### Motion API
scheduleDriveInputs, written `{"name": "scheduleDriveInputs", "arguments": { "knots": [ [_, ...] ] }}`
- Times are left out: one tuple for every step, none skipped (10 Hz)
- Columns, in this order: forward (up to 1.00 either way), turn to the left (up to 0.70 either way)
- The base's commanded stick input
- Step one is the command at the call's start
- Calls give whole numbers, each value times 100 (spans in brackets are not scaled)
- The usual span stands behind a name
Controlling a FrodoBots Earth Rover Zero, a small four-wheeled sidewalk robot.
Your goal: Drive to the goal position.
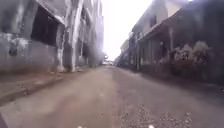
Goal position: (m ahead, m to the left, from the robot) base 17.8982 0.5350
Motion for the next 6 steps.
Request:
{"name": "scheduleDriveInputs", "arguments": {
  "knots": [
    [100, 0],
    [100, 0],
    [100, 0],
    [100, 0],
    [100, 0],
    [100, 0]
  ]
}}
